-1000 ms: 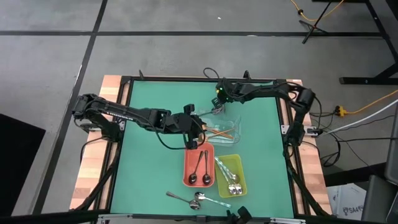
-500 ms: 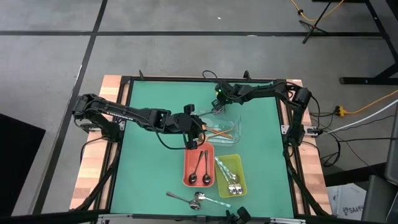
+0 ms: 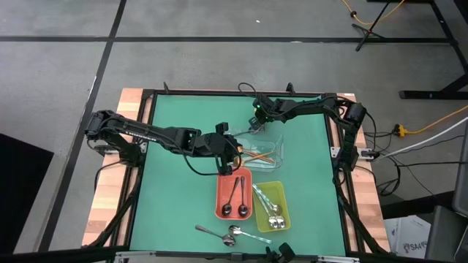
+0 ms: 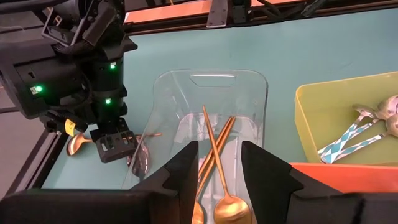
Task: Sort silverware by color (type)
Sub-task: Put the gold spoon into the transparent bin
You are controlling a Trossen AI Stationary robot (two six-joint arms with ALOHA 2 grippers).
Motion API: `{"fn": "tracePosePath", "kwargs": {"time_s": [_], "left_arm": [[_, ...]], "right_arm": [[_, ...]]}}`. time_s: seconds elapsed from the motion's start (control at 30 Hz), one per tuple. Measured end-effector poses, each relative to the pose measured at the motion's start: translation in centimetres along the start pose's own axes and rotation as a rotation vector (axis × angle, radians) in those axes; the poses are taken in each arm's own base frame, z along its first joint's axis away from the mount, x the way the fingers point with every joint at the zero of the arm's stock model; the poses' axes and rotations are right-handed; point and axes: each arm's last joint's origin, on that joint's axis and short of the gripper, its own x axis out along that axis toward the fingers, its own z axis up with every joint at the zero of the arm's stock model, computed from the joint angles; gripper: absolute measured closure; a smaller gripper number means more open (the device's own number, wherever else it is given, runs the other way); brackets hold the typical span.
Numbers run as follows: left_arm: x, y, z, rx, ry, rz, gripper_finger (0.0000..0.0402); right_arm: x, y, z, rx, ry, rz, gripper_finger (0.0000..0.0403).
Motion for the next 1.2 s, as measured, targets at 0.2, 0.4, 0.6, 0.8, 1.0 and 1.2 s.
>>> {"fn": "tracePosePath", "kwargs": {"time_s": [0.2,0.4,0.6,0.8,1.0,1.2], "left_arm": [[-0.1,-0.2,0.0,0.001,-0.001,-0.004,0.0285],[-0.3,-0.8,0.0,-0.014,-0.004,-0.019,0.0285],[-0.5,-1.5,0.0,-0.003,-0.008,-0.037,0.0285],[-0.7,-2.1,0.0,-0.022,-0.01,-0.051,0.0285],[-1.0,-2.6,0.0,-0.038,-0.012,-0.066,0.0285],[-1.3,-3.4,-0.1,-0.025,-0.016,-0.086,0.0285]], "right_arm": [[0.0,0.0,0.0,0.0,0.0,0.0,0.0292],[0.0,0.0,0.0,0.0,0.001,0.0,0.0295],[0.0,0.0,0.0,0.0,0.002,0.006,0.0347],[0.0,0.0,0.0,-0.01,0.001,0.005,0.0396],[0.0,0.1,0.0,-0.018,0.003,0.008,0.0395],[-0.8,0.3,1.3,-0.067,0.012,0.014,0.0398]]}}
